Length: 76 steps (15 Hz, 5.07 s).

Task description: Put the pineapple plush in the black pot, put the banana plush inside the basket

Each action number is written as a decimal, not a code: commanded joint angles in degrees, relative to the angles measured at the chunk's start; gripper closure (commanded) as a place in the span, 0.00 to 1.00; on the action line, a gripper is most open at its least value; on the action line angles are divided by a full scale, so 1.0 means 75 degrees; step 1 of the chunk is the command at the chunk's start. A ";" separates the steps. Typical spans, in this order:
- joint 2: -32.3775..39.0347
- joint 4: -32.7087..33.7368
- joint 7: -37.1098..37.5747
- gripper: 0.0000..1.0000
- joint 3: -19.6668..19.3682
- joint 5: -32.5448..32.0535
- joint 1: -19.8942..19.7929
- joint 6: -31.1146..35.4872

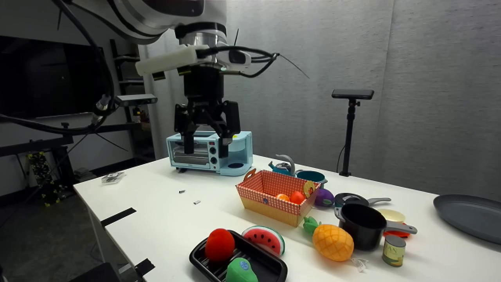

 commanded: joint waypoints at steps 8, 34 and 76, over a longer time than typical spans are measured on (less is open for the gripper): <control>0.0002 0.0013 0.0014 0.00 -0.0026 -0.0010 0.0034 -0.0017; 0.0002 0.0013 0.0013 0.00 -0.0026 -0.0010 0.0034 -0.0017; 0.3743 0.2210 0.0959 0.00 -0.0753 0.0235 -0.0819 0.2136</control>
